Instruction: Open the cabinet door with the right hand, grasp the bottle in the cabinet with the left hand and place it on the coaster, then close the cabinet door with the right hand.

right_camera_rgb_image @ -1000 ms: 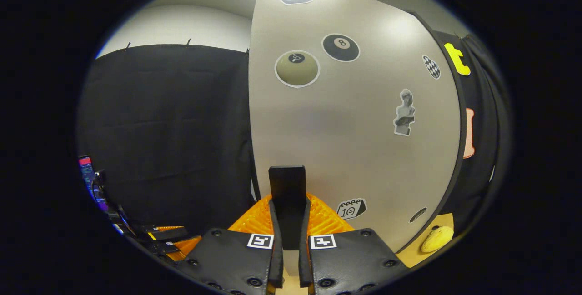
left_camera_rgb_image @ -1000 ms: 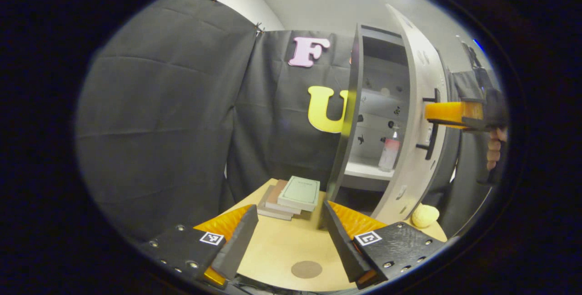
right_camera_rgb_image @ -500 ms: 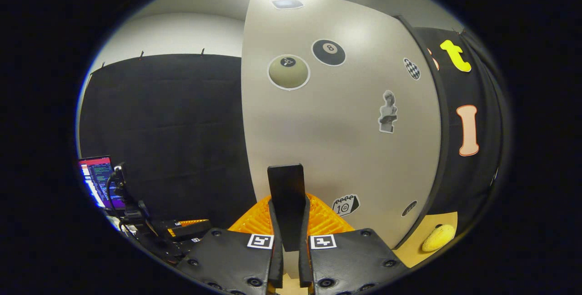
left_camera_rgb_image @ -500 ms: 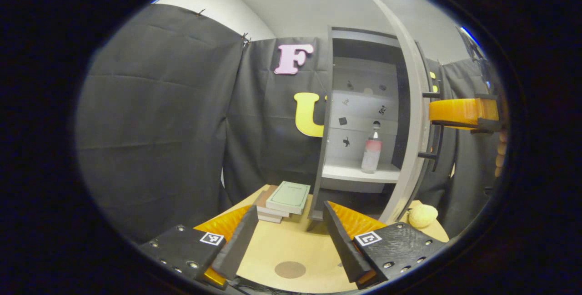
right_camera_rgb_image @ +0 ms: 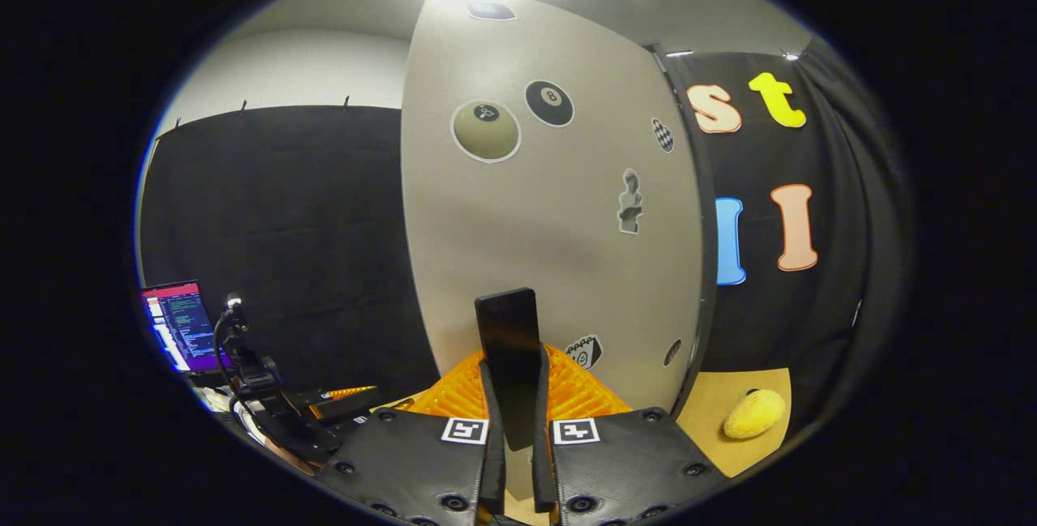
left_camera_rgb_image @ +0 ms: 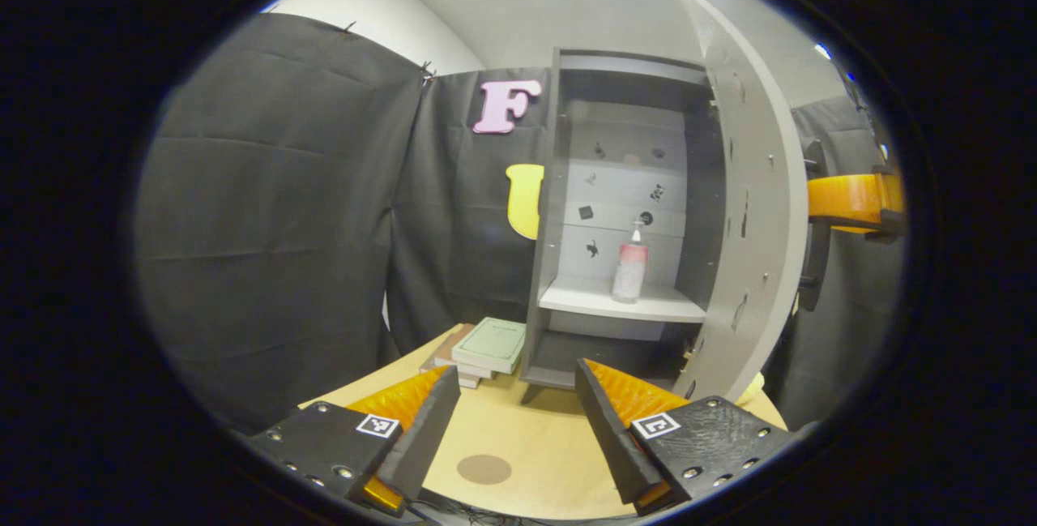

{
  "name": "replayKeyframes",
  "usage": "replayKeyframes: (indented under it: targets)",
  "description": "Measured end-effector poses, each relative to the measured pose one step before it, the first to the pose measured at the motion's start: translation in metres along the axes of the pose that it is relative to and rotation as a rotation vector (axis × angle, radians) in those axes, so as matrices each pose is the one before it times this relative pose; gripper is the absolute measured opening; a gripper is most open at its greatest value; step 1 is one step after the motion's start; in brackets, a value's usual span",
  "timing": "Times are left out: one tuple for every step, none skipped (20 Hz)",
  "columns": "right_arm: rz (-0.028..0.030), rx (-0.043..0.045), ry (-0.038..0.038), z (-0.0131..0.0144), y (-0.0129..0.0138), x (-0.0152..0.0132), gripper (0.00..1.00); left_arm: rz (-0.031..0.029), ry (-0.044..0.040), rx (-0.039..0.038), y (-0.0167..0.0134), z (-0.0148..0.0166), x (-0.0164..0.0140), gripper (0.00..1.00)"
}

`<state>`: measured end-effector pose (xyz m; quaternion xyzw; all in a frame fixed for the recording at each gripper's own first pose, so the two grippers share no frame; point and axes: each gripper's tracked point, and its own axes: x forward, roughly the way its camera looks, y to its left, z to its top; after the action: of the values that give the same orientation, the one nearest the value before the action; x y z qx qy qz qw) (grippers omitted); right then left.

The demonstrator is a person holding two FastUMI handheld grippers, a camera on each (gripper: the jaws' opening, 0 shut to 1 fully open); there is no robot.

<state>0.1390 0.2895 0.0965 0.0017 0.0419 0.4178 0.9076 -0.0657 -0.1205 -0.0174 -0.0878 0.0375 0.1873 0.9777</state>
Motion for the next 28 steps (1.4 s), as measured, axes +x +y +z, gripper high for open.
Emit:
replayKeyframes:
  targets:
    - [-0.01735,-0.00090,-0.00308,0.00100,-0.00388,-0.00174,0.15,-0.01584,0.00710,0.00967,-0.00931,-0.00461,0.00080,0.88]
    - [-0.01620,0.00324,-0.00187,0.00077,-0.00404,-0.00174,0.15,-0.01301,0.00828,0.01065,-0.00663,-0.00310,0.00098,0.87]
    - [-0.01405,0.00920,-0.00633,0.00103,-0.00222,-0.00131,0.15,-0.01333,0.00313,0.01100,-0.00705,-0.00264,0.00013,0.87]
    - [-0.01217,0.01042,-0.00268,-0.00074,-0.00141,-0.00105,0.15,-0.01270,0.00106,0.00953,-0.00750,0.00065,0.00090,0.86]
    - [-0.01444,0.01123,-0.00639,0.00103,-0.00196,-0.00132,0.15,-0.01197,0.00140,0.00689,-0.00665,-0.00091,0.00117,0.87]
    - [-0.01897,0.00500,-0.00304,0.00019,-0.00241,-0.00241,0.15,-0.01249,-0.00104,0.00375,-0.00674,0.00154,0.00125,0.87]
    - [-0.01783,0.00049,-0.00416,0.00112,-0.00351,-0.00104,0.15,-0.01260,-0.00545,0.00206,-0.00581,0.00093,0.00161,0.87]
    - [-0.01517,0.00291,0.00784,-0.00130,-0.00328,-0.00239,0.15,-0.01004,-0.00309,-0.00045,-0.00363,0.00074,0.00165,0.87]
    - [-0.01279,0.00645,0.01378,-0.00071,-0.00278,-0.00061,0.15,-0.01524,0.00092,-0.00286,-0.00333,-0.00125,0.00320,0.87]
    - [-0.01106,0.00566,0.01364,-0.00071,-0.00289,-0.00051,0.14,-0.01560,0.00854,-0.00185,-0.00355,-0.00253,0.00333,0.87]
    - [-0.01732,0.00691,0.01043,-0.00133,-0.00194,0.00045,0.15,-0.01455,0.00788,0.00094,-0.00230,-0.00292,0.00329,0.87]
    - [-0.02641,0.00296,0.00035,0.00018,-0.00302,-0.00183,0.14,-0.01604,0.00481,0.00197,-0.00112,-0.00082,0.00299,0.87]
    - [-0.04026,-0.00388,-0.00351,-0.00366,-0.00455,-0.00001,0.14,-0.01684,0.00314,0.00262,-0.00012,-0.00064,0.00379,0.87]
    - [-0.03686,-0.00684,-0.01532,0.00553,-0.00621,-0.00149,0.07,-0.01420,0.00436,0.00286,0.00178,-0.00047,0.00228,0.87]
    - [-0.03089,-0.01534,-0.00133,-0.00005,-0.00742,-0.00073,0.07,-0.01418,0.00648,0.00173,0.00338,-0.00076,0.00262,0.87]
    - [-0.02491,-0.00226,-0.00318,0.00048,-0.00664,-0.00156,0.07,-0.01246,0.00569,-0.00032,0.00295,-0.00011,0.00209,0.88]
    - [-0.01192,0.01151,0.00253,-0.00018,-0.00176,-0.00115,0.07,-0.01292,0.00630,-0.00169,0.00432,-0.00106,0.00323,0.88]
    - [-0.00756,0.01572,0.00006,-0.00137,0.00221,0.00037,0.07,-0.01455,0.00503,-0.00197,0.00417,0.00099,0.00217,0.87]
    - [-0.01067,0.01020,-0.00039,-0.00015,0.00236,-0.00041,0.07,-0.01690,0.00374,-0.00029,0.00543,0.00154,0.00412,0.87]
    - [-0.02163,0.00201,-0.00086,0.00007,-0.00076,0.00050,0.07,-0.01498,0.00374,0.00329,0.00650,0.00184,0.00228,0.87]
    - [-0.03292,-0.00381,-0.00173,0.00026,-0.00425,-0.00186,0.07,-0.01555,-0.00083,0.00472,0.00670,0.00237,0.00129,0.87]
    - [-0.03451,-0.00588,-0.00340,-0.00351,-0.00457,-0.00083,0.07,-0.01383,-0.00215,0.00344,0.00827,0.00354,0.00201,0.87]
    - [-0.03179,0.00014,-0.00262,-0.00153,-0.00235,-0.00137,0.02,-0.01530,0.00104,0.00162,0.00927,0.00132,0.00275,0.88]
    - [-0.02369,0.00098,-0.00271,0.00101,0.00151,-0.00318,0.07,-0.01394,-0.00008,-0.00019,0.00935,0.00138,0.00314,0.88]
    - [-0.01856,-0.00105,-0.00055,-0.00191,0.00092,-0.00531,0.07,-0.01507,-0.00180,-0.00318,0.00863,0.00184,0.00414,0.87]
    - [-0.02234,-0.00649,0.00376,-0.00405,0.00143,-0.00542,0.06,-0.01610,0.00076,-0.00489,0.00752,0.00205,0.00386,0.90]
    - [-0.03499,-0.00776,0.01149,-0.00498,-0.00225,-0.00679,0.02,-0.01555,0.00094,-0.00499,0.00859,0.00012,0.00076,0.90]
    - [-0.03797,-0.00085,0.00958,-0.00612,0.00114,-0.00870,0.06,-0.01703,-0.00275,-0.00242,0.00852,0.00198,0.00245,0.88]
